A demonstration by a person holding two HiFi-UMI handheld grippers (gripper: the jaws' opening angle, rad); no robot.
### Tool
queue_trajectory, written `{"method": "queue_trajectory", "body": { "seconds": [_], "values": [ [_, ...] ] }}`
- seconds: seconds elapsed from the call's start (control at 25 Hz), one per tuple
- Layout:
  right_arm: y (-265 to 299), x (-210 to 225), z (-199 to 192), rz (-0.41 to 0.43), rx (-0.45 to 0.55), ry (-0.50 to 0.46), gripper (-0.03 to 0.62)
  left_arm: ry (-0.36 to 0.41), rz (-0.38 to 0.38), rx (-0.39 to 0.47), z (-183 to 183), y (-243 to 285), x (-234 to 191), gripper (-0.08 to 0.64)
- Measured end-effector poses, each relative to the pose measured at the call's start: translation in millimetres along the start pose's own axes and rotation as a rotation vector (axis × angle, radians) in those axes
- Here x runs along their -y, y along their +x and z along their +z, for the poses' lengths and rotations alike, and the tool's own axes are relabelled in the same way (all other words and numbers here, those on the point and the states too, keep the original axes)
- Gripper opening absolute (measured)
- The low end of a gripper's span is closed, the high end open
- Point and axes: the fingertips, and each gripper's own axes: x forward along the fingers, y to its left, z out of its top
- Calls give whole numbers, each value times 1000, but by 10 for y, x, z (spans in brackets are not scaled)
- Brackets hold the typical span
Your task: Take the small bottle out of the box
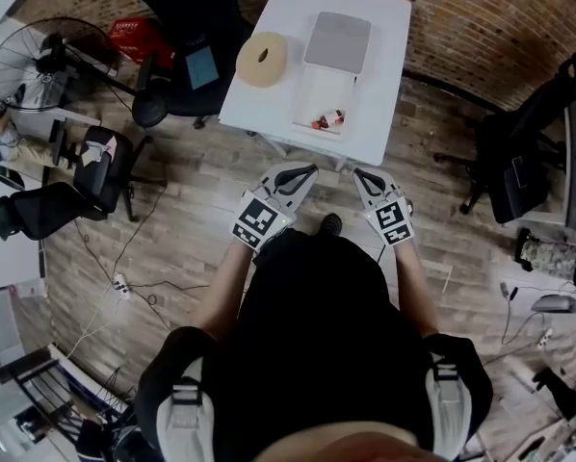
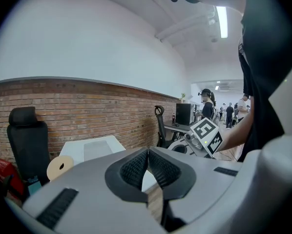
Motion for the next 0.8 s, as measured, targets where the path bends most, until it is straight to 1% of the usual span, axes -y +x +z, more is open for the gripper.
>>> {"method": "queue_trajectory", "body": {
  "seconds": [0.16,0.36,0.8],
  "values": [
    [-40,70,-3,11,14,23,-2,-12,2,-6,-12,63,61,23],
    [-87,191,-63,8,8,18,-2,-2,4,-8,55,194,74,23],
    [-104,321,-187,1,-4,45,-2,-9,-6,-17,40,364,-4,23]
  ]
}}
